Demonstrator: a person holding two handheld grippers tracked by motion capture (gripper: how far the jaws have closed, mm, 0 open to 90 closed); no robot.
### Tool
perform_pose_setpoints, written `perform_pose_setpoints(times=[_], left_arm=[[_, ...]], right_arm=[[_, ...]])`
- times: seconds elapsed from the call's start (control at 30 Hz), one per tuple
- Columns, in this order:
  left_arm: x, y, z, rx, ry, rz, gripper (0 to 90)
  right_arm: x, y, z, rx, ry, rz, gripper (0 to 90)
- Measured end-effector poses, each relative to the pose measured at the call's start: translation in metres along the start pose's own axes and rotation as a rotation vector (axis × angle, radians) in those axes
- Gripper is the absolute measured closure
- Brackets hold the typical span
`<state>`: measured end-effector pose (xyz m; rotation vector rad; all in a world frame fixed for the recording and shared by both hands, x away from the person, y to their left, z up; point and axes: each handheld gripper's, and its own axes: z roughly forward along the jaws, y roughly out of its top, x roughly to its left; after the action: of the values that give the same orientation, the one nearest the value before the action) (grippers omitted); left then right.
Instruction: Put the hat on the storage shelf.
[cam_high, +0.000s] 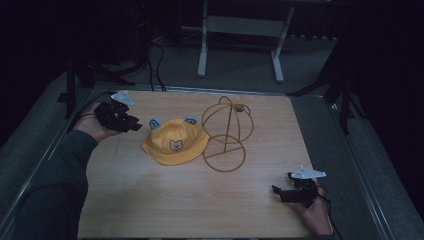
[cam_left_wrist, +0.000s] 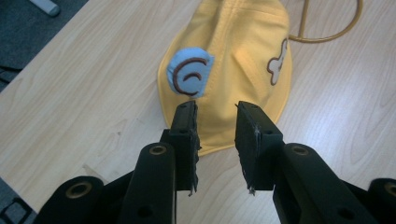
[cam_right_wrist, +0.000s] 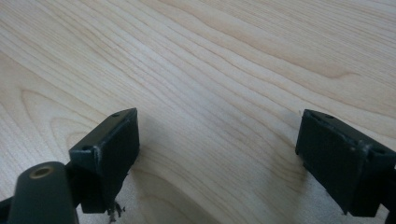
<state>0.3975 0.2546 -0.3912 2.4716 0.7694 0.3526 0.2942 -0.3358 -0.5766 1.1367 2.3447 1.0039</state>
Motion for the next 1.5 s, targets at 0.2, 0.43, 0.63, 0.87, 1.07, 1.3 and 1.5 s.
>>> perform_pose_setpoints(times=[0.2, 0.43, 0.63, 0.87, 1.07, 1.3, 1.5], left_arm=[[0.003, 0.008, -0.002, 0.01, 0.009, 0.001, 68.5], [0.003, 0.023, 0.002, 0.041, 0.011, 0.024, 67.2], [0.0, 0.035, 0.009, 0.067, -0.002, 0.05, 66.8], [0.0, 0.051, 0.016, 0.099, -0.02, 0.071, 66.1], [-0.003, 0.066, 0.019, 0.101, -0.007, 0.093, 67.0], [-0.003, 0.076, 0.026, 0.102, -0.008, 0.089, 66.0], [-0.003, 0.084, 0.043, 0.135, -0.021, 0.088, 66.3]], right_arm=[[0.0, 0.0, 0.0, 0.0, 0.0, 0.001, 13.4], [0.0, 0.0, 0.0, 0.0, 0.0, 0.0, 13.4], [0.0, 0.0, 0.0, 0.0, 0.0, 0.0, 13.4], [0.0, 0.0, 0.0, 0.001, 0.0, 0.0, 13.4], [0.0, 0.0, 0.0, -0.001, 0.0, 0.003, 13.4], [0.0, 0.0, 0.0, 0.0, 0.0, 0.003, 13.4], [0.0, 0.0, 0.0, -0.001, 0.0, 0.002, 13.4]])
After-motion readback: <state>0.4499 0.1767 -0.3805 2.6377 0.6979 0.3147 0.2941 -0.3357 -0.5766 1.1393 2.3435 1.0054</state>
